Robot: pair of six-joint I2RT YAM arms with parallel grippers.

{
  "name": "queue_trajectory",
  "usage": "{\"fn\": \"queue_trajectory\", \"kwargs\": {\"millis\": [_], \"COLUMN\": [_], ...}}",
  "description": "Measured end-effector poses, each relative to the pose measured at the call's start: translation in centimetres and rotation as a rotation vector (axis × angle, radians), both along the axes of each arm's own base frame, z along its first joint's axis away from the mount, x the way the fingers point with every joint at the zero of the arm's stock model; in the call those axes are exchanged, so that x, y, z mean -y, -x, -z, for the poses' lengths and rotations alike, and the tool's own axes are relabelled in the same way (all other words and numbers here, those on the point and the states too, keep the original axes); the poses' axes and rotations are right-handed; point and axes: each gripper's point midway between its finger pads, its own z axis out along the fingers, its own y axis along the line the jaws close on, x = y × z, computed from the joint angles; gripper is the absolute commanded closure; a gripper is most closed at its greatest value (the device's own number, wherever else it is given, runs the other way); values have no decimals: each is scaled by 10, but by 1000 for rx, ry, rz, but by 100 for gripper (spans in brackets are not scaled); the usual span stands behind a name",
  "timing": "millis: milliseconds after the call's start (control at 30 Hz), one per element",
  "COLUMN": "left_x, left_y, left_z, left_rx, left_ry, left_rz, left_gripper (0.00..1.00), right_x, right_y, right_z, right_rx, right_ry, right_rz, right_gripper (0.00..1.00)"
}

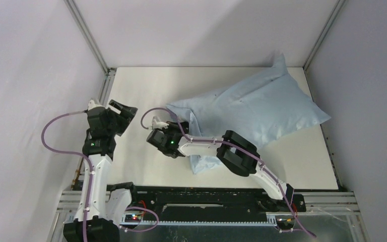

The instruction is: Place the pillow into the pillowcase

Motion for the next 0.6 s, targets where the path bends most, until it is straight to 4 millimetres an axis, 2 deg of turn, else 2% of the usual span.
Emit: {"fn": "queue_trajectory", "kwargs": {"millis": [100,200,267,400,500,600], "left_x": [8,23,43,96,119,133], "left_y": [4,10,15,27,34,35], "left_z": [17,40,51,58,65,72], "left_rx": [-15,-57,-88,-90,-99,-111], "left_ry": [23,51,60,67,76,62], "left_rz": [35,93,164,339,400,430], "left_gripper": [25,28,30,36,41,43], "right_x": [1,-3,-5,-10,-15,-20], "right_y": [1,9,17,33,48,60], "right_z": [-1,-16,-38,-83,-111,-121], "right_rx": [-50,-135,-192,-265,-322,-379], "right_ry": [-60,-191,-315,-547,-706,-808], "right_rz": [-3,-26,-37,-60,-80,-92], "right_gripper": [100,100,100,100,100,100]}}
